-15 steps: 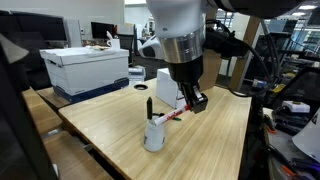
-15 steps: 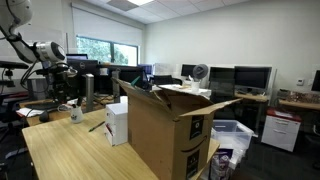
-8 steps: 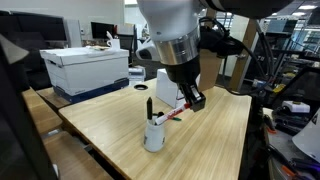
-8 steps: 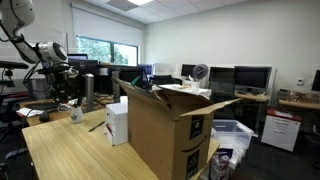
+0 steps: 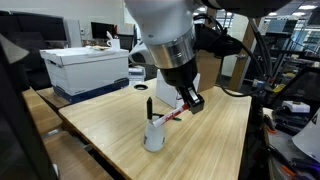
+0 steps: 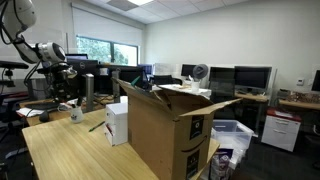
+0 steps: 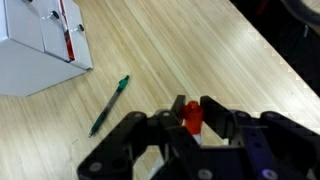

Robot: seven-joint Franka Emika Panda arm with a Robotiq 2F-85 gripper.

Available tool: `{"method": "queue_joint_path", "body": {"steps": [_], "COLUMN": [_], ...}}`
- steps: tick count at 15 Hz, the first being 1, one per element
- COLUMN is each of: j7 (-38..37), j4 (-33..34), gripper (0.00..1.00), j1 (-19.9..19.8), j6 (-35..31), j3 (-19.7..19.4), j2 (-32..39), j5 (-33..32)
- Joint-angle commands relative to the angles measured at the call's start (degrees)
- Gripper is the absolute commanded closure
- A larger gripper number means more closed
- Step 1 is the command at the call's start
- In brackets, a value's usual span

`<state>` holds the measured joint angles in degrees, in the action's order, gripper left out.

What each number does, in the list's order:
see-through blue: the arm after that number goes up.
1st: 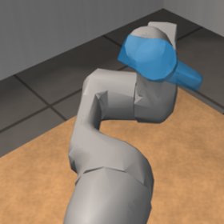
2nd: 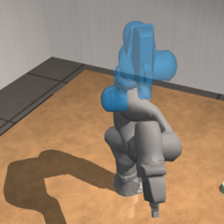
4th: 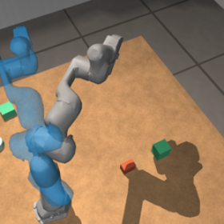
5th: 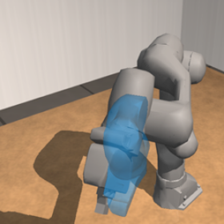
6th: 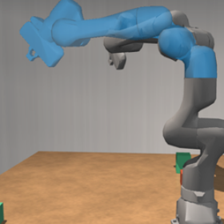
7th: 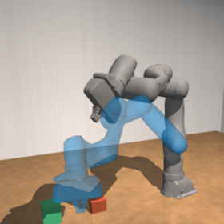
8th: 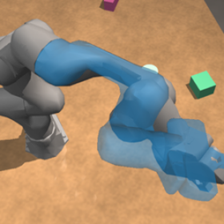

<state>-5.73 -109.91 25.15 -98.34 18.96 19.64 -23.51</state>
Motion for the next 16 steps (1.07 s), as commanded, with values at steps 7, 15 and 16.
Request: {"method": "queue_joint_path", "body": {"steps": [7,15,16], "j7": [0.5,1.6,1.6], "j4": [4.8,5.0,5.0], "gripper": [0.9,0.9,0.9], "j1": [1.6,1.3,1.3], "j6": [3.4,3.9,4.0], "j3": [-1.4,-1.2,-1.2], "j2": [3.5,2.8,2.7], "j5": [-2.2,-1.3,-1.4]}}
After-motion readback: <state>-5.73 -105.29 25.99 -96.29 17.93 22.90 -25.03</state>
